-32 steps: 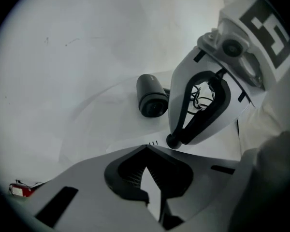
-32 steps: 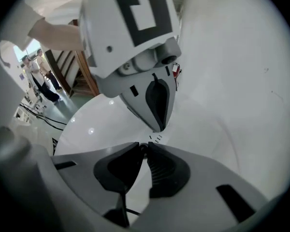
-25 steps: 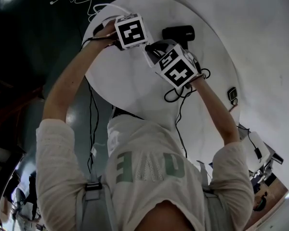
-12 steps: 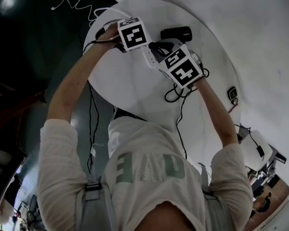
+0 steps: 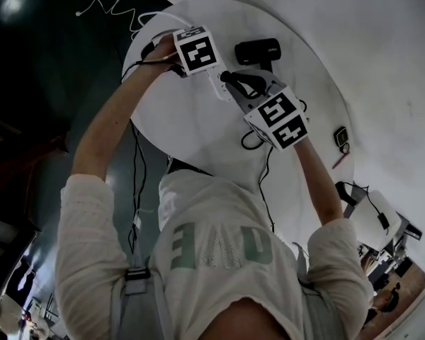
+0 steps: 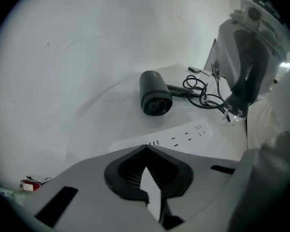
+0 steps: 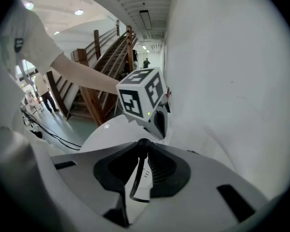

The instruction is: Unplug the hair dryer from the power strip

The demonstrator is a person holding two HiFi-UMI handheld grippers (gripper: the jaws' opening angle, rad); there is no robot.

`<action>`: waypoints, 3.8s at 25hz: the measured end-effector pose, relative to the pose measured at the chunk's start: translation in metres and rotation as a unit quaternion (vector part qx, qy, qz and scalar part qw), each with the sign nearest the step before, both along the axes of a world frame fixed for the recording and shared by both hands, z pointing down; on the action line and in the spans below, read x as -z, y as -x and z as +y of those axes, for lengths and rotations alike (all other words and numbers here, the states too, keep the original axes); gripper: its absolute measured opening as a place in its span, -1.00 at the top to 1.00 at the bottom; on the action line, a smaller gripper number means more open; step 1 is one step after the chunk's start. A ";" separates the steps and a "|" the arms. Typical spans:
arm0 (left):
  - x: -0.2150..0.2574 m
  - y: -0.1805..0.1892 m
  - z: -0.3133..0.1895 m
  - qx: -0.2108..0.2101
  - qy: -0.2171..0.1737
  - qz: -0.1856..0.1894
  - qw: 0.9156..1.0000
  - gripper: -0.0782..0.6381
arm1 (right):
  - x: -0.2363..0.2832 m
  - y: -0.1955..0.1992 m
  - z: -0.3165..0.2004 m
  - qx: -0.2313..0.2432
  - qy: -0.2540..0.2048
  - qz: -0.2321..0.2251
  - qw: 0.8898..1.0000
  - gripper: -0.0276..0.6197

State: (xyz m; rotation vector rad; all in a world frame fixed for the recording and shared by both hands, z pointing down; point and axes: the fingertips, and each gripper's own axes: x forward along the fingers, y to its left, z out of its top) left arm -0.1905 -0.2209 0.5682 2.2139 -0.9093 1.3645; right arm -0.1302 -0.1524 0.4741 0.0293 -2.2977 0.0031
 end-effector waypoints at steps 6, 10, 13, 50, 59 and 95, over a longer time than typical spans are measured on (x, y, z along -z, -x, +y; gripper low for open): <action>0.000 0.001 0.000 0.006 -0.002 -0.013 1.000 0.76 | -0.005 -0.003 0.048 0.028 0.000 -0.031 0.999 0.71; 0.000 -0.001 -0.001 0.004 -0.013 -0.026 1.000 0.76 | -0.021 -0.006 0.071 0.023 -0.020 -0.048 0.998 0.71; -0.001 -0.001 -0.001 0.007 -0.014 -0.028 0.999 0.76 | -0.042 -0.010 0.083 0.014 0.001 -0.040 0.999 0.71; -0.002 -0.002 -0.001 0.026 -0.027 -0.060 0.997 0.76 | -0.082 -0.010 0.107 -0.005 0.091 -0.005 0.996 0.48; 0.029 0.012 -0.014 0.135 -0.043 0.033 0.989 0.76 | -0.021 0.008 0.060 -0.038 0.045 -0.061 0.996 0.80; 0.407 -0.070 0.126 0.274 -0.562 0.242 0.742 0.76 | 0.288 -0.112 0.019 -0.283 -0.210 -0.409 0.842 0.86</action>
